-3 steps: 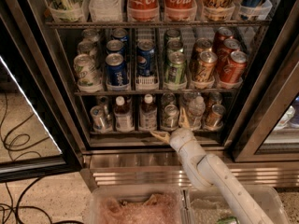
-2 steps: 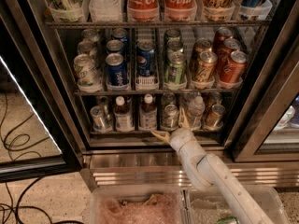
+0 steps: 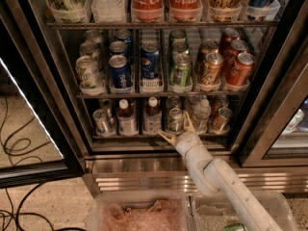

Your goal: Pick 7up can from bottom shelf of fridge

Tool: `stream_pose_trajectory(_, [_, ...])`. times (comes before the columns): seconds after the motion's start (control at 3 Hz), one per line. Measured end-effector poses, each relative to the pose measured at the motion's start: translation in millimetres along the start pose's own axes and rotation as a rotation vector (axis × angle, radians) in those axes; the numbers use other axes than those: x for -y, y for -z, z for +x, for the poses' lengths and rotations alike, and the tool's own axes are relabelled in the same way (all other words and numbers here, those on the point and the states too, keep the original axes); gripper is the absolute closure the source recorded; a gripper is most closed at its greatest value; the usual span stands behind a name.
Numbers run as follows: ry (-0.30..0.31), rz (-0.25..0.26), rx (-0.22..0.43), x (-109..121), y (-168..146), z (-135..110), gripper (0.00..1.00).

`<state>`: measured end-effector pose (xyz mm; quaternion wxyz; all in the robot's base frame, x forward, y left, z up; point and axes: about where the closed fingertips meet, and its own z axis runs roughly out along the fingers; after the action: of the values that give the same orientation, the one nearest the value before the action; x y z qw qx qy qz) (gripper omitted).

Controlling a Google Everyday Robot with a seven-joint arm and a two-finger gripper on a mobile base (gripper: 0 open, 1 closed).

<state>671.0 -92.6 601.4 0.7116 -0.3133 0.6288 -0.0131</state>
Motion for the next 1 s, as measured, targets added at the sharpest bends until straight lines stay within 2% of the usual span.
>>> stream_pose_trajectory(0.33, [0.0, 0.0, 0.0, 0.0, 0.0, 0.0, 0.38])
stream_pose_trajectory(0.67, [0.0, 0.0, 0.0, 0.0, 0.0, 0.0, 0.6])
stream_pose_trajectory(1.0, [0.0, 0.0, 0.0, 0.0, 0.0, 0.0, 0.62])
